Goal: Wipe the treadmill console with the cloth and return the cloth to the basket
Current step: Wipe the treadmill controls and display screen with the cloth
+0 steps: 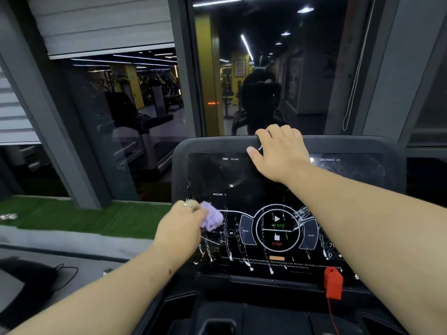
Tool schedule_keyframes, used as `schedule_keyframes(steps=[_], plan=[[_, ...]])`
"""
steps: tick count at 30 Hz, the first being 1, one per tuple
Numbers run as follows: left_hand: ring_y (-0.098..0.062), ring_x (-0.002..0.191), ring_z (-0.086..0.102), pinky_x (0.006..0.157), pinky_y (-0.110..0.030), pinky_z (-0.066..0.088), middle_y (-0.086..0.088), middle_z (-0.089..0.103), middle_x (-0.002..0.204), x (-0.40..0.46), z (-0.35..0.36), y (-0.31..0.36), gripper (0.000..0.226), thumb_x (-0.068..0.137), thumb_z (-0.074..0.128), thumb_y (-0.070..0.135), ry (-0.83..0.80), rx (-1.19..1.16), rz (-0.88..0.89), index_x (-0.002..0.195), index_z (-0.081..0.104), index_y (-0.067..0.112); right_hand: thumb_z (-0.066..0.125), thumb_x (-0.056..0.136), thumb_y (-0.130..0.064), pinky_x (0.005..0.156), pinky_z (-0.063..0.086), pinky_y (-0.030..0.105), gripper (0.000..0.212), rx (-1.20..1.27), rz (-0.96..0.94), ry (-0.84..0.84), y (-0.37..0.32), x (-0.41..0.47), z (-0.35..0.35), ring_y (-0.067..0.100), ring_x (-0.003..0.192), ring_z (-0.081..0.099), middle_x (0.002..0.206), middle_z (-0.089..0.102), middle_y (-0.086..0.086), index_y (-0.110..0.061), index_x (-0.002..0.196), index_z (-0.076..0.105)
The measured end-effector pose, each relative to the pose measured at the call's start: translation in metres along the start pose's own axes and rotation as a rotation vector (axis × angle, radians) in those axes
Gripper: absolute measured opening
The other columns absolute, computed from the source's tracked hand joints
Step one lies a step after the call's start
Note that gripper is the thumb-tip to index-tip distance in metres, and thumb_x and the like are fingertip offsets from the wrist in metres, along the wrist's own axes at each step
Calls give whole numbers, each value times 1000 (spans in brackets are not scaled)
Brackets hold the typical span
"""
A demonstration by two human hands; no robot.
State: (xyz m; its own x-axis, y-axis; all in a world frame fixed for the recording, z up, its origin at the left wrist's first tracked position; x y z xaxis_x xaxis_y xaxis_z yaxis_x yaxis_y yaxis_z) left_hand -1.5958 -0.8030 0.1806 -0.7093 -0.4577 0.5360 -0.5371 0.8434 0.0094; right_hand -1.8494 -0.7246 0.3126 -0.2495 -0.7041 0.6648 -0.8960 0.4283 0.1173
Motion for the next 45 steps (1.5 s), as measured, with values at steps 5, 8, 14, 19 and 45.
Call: schedule_keyframes(steps=[5,8,14,19,45], plan=[[-25,68,54,55,-37,50,0,60,82,27,-11,-26,17,69,80,6,112,-50,-141,78,70,17,31,95,-62,95,39,45,56,-1,1,-3,0,0,1,28,103,52,118,58,2,-23,127,55],[-22,73,51,55,-39,51,-1,58,87,14,3,-4,11,75,75,10,104,-88,-114,80,66,15,31,95,-62,95,39,45,56,1,1,-3,0,0,1,28,104,52,118,58,2,-23,126,55],[-28,78,58,57,-40,54,1,61,92,24,-4,-9,18,74,71,6,60,-55,-77,88,72,17,31,95,-63,97,37,45,56,20,2,-4,0,-1,2,29,107,50,122,57,2,-23,128,55],[-25,77,52,54,-40,52,1,62,95,4,12,25,16,74,68,2,75,-113,-64,83,67,15,32,95,-62,98,37,45,56,21,9,-7,0,-1,2,29,108,50,121,57,2,-23,128,55],[-27,71,55,61,-39,50,-1,58,85,47,-7,5,13,75,76,11,139,-73,-100,77,65,17,32,95,-62,96,39,45,54,28,0,1,1,-2,1,29,103,50,118,58,3,-22,124,55]])
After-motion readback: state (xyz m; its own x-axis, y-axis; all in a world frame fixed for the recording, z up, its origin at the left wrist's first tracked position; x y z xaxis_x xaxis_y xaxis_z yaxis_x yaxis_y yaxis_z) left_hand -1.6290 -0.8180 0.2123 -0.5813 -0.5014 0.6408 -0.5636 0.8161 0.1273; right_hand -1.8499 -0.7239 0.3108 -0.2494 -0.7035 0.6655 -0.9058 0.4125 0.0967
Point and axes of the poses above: each hand's wrist, its own x-axis towards the middle knuckle, its own z-axis out of the palm, y = z × x, the point moved 4 cm from there along x, towards the middle knuckle
